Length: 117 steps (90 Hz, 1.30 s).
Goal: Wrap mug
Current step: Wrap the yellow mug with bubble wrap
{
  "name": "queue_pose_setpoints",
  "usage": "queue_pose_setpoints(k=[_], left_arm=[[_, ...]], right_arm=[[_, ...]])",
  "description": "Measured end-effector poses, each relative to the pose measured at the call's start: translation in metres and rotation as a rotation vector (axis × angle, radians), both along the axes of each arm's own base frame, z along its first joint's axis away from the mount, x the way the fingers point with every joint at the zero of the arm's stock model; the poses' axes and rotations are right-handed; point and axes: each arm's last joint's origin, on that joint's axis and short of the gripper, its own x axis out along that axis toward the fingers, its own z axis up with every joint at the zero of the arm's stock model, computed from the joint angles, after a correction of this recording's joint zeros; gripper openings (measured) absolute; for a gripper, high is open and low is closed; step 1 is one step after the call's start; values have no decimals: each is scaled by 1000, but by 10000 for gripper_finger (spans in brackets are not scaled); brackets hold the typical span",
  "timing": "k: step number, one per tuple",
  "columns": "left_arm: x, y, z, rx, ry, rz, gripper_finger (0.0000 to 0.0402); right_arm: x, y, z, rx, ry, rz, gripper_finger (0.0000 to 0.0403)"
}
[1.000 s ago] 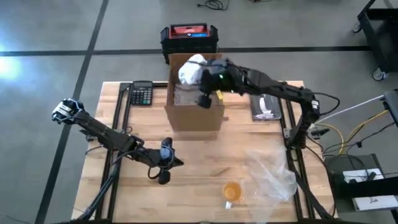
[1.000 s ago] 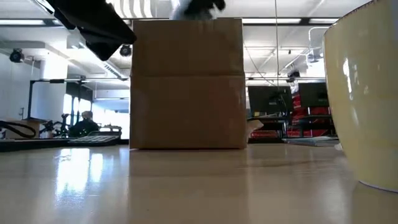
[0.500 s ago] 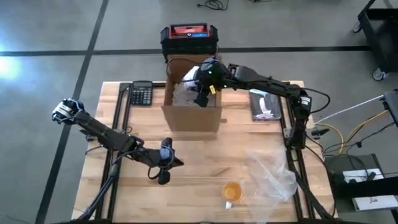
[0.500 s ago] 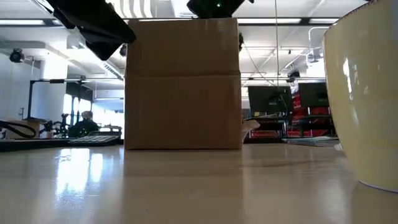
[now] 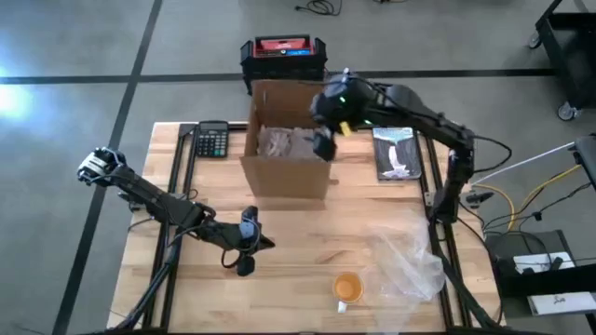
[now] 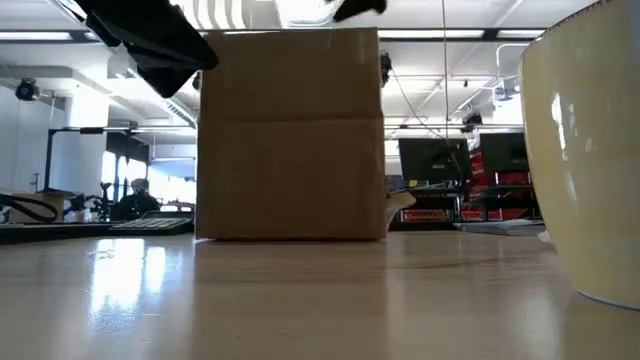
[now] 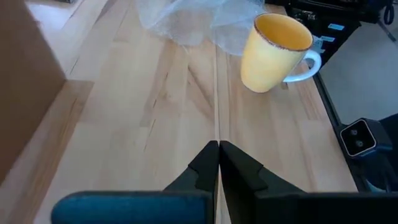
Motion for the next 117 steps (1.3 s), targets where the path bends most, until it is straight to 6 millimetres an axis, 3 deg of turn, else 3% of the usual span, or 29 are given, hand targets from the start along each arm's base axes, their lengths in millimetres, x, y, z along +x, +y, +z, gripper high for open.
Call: queue_pose_setpoints(k=[11, 25, 45, 59, 89, 103, 117], left_arm=[[0, 0, 0, 0, 0, 0, 0], [0, 0, 0, -1, -2, 0, 0], [0, 0, 0, -4, -1, 2, 0], [0, 0, 0, -5, -1, 4, 0], [0, 0, 0, -9, -1, 6, 0], [0, 0, 0, -9, -1, 6, 0], [0, 0, 0, -8, 0, 6, 0]], right_arm=[[-14, 32, -8, 71, 153, 47, 290], [-15, 75, -44, 140, 347, 75, 283], [-25, 144, -116, 149, 528, 118, 256], [-54, 182, -161, 61, 685, 22, 231], [-126, 217, -225, -15, 903, -229, 200], [-144, 226, -235, 70, 965, -315, 205], [-149, 231, -234, 190, 893, -340, 229]])
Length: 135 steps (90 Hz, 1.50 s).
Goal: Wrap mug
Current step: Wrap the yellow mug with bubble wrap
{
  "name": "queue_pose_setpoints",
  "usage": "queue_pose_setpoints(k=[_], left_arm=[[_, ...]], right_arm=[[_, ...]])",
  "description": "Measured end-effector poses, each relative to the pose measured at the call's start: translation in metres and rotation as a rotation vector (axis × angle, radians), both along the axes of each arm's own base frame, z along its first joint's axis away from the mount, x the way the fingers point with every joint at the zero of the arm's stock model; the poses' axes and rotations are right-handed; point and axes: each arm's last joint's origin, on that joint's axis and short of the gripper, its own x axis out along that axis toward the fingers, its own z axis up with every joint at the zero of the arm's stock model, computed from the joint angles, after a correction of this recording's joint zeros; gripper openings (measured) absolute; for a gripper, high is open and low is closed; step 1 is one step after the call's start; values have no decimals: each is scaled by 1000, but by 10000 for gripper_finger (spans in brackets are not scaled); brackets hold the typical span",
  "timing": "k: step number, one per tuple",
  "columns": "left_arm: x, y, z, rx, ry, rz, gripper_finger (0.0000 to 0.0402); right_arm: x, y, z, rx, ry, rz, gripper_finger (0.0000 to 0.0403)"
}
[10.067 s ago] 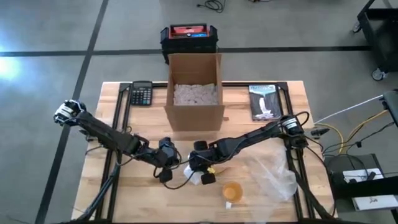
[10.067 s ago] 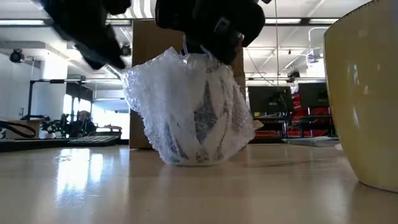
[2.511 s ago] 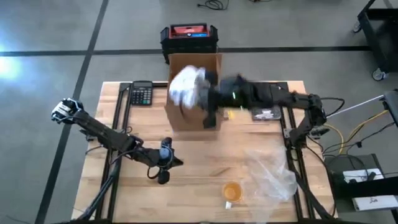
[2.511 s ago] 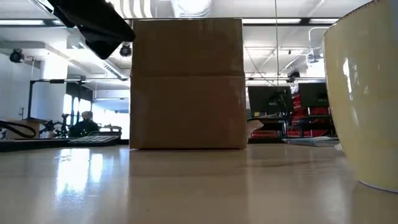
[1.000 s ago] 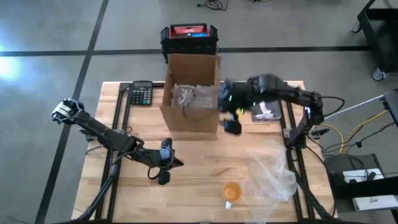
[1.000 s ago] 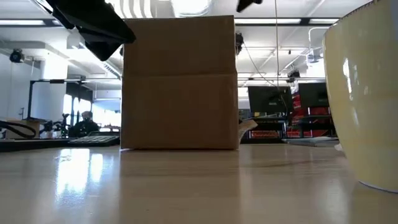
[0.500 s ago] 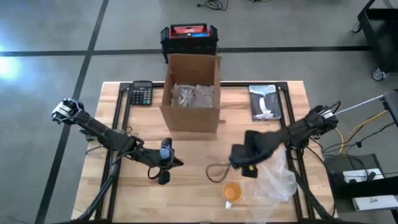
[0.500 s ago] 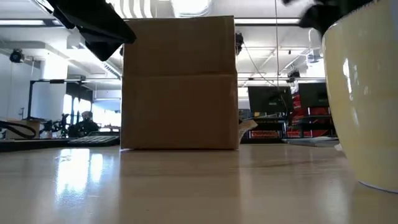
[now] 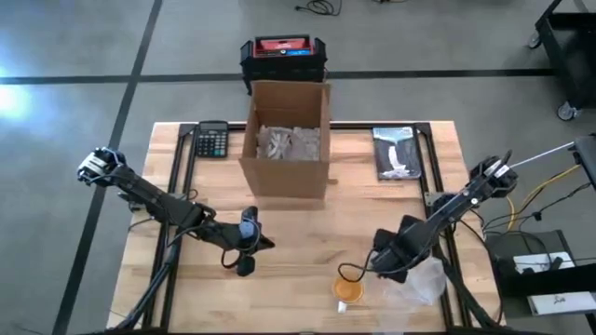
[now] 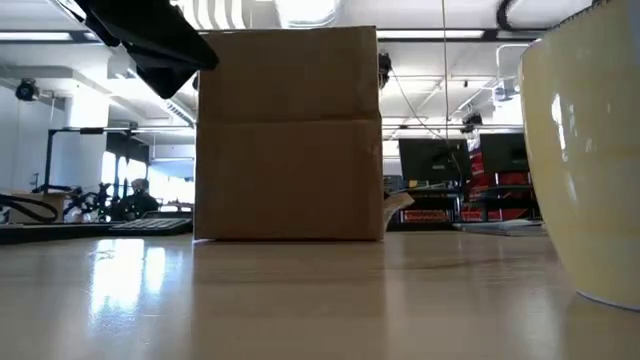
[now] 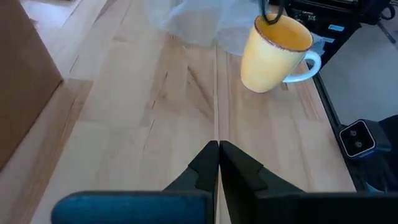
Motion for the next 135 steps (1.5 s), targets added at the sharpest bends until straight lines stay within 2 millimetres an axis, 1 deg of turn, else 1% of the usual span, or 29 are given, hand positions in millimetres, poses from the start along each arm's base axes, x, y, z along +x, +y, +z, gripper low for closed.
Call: queue_pose_setpoints(k=[6, 16, 22, 32, 38, 43, 49, 54, 59, 65, 72, 76, 79, 85, 91, 101, 109, 117, 121, 135], left_arm=[[0, 0, 0, 0, 0, 0, 0], [0, 0, 0, -2, 2, -5, 0], [0, 0, 0, -3, 2, -5, 0], [0, 0, -1, -1, 7, -6, 0], [0, 0, -1, 0, 8, -6, 0], [-1, 0, -1, 1, 10, -6, 0], [-1, 0, -1, 1, 10, -7, 0], [-1, 0, -1, 1, 9, -7, 0], [-1, 0, -1, 1, 9, -7, 0], [0, 0, 0, -1, 6, -6, 0], [0, 0, 0, -3, 0, -6, 0], [0, 0, 1, -1, -7, -10, 0], [0, -1, 1, 2, -9, -12, 0], [1, -1, 2, 0, -17, -12, 0], [1, 0, 2, 3, -23, 0, 0], [1, 1, 3, 6, -38, 23, 0], [2, 1, 7, 4, -51, 31, 0], [1, 0, 16, -3, -61, 27, 0], [-2, -1, 22, -18, -56, 21, 0], [-16, -6, 49, -93, 22, 24, 0]], right_arm=[[-2, 0, 5, 27, -44, -30, 242], [-4, -3, 19, 64, -139, -70, 261], [-5, -3, 20, 66, -170, -88, 271], [-6, -2, 7, 87, -190, -96, 282], [-7, -2, -6, 94, -190, -93, 283], [-10, -4, -19, 65, -154, -76, 278], [-14, -8, -32, 23, -93, -54, 261], [-14, -8, -37, 22, -82, -28, 232], [-12, -9, -38, 34, -83, 4, 191], [-7, -11, -34, 39, -98, 41, 126], [4, -14, -25, 22, -162, 108, 41], [10, -17, -19, -4, -205, 157, 18], [16, -19, -13, -38, -248, 187, 15], [29, -24, -3, -119, -347, 246, 21], [45, -27, 6, -179, -467, 333, 21], [75, -31, 20, -210, -708, 495, 4], [104, -31, 24, -193, -913, 592, 5], [129, -32, 16, -172, -1035, 674, 6], [140, -30, 10, -161, -1067, 709, 4], [179, -22, -20, -157, -990, 792, 2]])
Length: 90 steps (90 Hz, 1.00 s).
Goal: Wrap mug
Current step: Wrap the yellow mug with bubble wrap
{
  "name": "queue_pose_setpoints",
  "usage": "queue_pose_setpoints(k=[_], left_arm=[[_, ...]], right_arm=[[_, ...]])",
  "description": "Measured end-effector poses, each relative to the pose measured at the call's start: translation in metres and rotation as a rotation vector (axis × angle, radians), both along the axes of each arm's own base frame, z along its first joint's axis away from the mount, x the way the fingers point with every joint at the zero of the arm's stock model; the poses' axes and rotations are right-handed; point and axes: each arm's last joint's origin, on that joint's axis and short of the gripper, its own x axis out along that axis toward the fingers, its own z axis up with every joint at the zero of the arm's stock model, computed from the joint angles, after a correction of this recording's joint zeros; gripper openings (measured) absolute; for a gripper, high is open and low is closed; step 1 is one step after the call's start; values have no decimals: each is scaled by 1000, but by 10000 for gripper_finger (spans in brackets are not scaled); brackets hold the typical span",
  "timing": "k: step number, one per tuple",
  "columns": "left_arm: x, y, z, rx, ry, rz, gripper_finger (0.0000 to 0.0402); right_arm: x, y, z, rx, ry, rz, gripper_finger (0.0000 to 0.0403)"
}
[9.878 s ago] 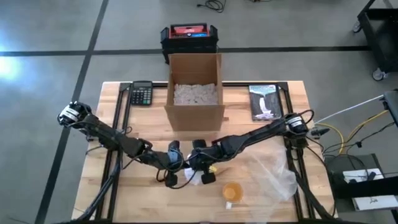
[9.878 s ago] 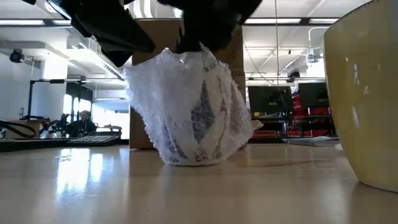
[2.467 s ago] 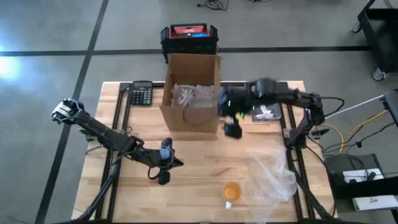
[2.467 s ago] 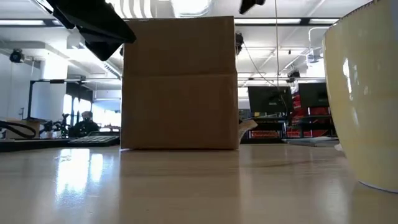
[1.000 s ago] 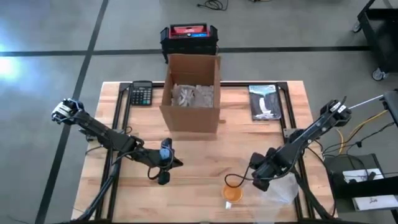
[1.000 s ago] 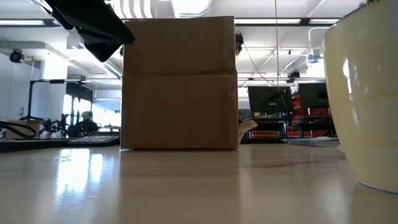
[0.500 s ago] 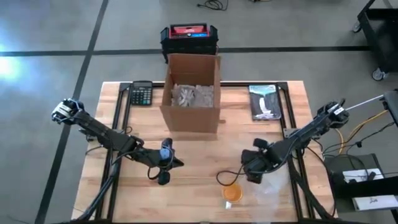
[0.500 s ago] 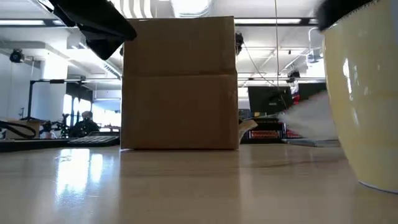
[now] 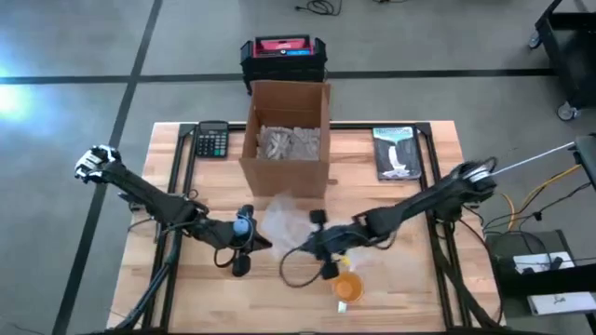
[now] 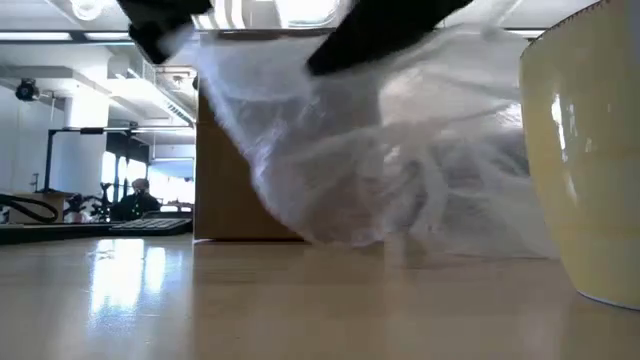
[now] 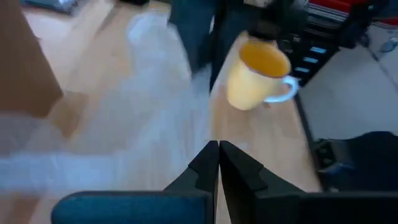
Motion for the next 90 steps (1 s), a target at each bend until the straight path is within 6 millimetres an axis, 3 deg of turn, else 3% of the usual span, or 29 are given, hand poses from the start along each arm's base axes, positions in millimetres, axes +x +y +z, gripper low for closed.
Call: queue_pose_setpoints(k=[10, 21, 46, 60, 73, 90], left_arm=[[-12, -5, 15, 16, 42, 13, 0], [-13, -6, 9, 73, 14, 82, 0], [-5, -10, -75, 58, 177, 106, 0], [-9, -10, -107, 2, 321, 91, 0], [-14, -9, -121, -18, 381, 87, 0], [-24, -6, -134, -67, 470, 80, 0]], right_arm=[[23, 7, -17, -46, 58, 23, 2], [46, 17, -27, -58, 72, 45, 2], [78, 31, -29, 76, 58, 94, 5], [83, 28, -16, 86, 69, 74, 43], [80, 27, 13, 64, 137, 71, 111], [61, 21, 49, 11, 379, 33, 177]])
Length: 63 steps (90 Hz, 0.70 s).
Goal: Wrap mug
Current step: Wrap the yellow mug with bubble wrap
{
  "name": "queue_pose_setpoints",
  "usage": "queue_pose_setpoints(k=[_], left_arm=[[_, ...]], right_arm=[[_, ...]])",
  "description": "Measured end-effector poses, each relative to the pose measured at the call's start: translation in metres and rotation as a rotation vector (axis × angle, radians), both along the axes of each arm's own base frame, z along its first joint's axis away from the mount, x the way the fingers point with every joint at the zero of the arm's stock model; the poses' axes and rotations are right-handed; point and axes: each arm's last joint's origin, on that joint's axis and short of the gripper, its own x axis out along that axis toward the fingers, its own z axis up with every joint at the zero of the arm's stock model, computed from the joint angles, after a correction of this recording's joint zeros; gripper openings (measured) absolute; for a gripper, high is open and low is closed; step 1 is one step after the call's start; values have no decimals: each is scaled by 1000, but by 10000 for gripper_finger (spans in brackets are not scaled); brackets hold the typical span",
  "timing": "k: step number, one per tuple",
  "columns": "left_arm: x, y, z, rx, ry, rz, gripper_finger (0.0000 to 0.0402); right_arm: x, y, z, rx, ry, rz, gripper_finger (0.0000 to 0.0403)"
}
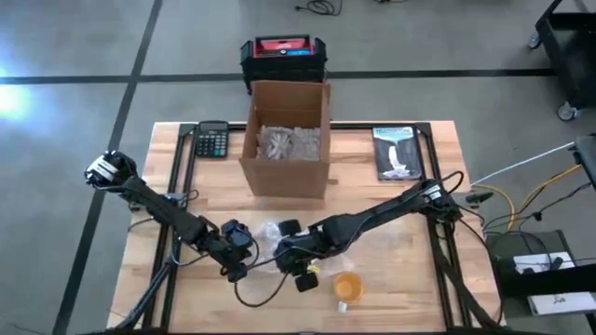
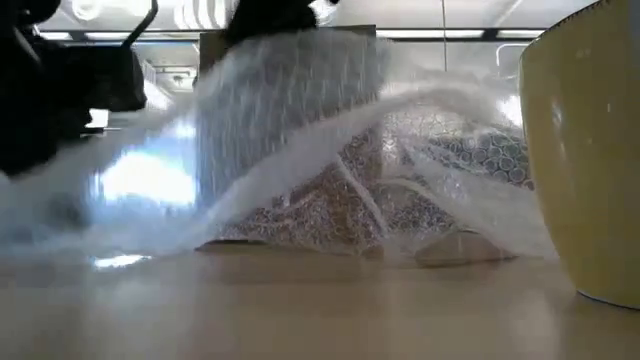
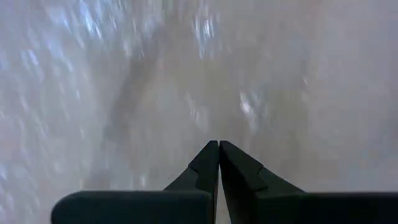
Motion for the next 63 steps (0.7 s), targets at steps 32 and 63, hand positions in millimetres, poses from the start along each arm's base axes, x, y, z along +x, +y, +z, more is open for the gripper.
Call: queue_pose_setpoints(k=[32, 63], left_arm=[[-17, -2, -12, -172, 158, 13, 0], [2, -6, 37, 14, -195, -22, 0]], right_arm=[[-53, -15, -13, -126, 456, -161, 210], [-125, -32, -25, -92, 322, -362, 190]])
